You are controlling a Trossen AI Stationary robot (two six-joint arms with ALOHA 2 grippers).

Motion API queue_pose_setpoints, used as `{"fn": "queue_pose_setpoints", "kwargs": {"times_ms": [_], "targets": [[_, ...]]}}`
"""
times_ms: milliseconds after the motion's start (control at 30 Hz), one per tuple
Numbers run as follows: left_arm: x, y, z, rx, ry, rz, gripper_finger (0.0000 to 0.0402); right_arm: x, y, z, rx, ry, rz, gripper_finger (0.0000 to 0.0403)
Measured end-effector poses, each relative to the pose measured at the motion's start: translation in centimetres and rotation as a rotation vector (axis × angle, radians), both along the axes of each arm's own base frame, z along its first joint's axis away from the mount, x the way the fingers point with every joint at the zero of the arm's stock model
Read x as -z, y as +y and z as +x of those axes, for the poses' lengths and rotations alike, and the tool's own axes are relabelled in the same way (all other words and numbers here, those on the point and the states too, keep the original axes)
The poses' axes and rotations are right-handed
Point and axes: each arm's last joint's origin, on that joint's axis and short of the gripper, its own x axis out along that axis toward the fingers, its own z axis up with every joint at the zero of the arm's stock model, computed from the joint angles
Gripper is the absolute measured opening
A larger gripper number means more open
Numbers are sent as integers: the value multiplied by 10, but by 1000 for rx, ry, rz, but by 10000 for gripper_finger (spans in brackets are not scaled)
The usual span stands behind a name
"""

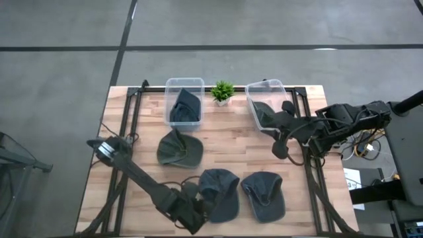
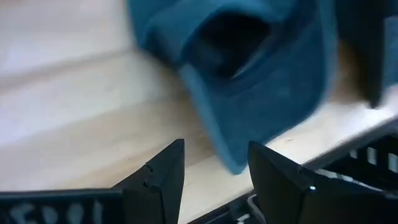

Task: Pick & Place hat
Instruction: Put the left blue cap into the left transparent bin

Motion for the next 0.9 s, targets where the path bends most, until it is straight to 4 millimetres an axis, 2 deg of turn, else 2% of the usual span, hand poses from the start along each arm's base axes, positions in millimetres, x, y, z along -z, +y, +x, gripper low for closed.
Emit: {"fn": "queue_pose_setpoints", "kwargs": {"times_ms": [200,433,733,900], "targets": [[26,-10,-7,-52,16,-29,168,-1,0,1,-11,-3,-5,82],[42,-19,8,-87,-264,-140,168,-1,0,1,-13,-3,-7,82],[49,-17,3,-85,-209,-132,168,-1,0,1,-18,-1,-12,82],[51,-6,11,-115,-222,-89,168,-1,0,1,-17,-2,-11,82]]}}
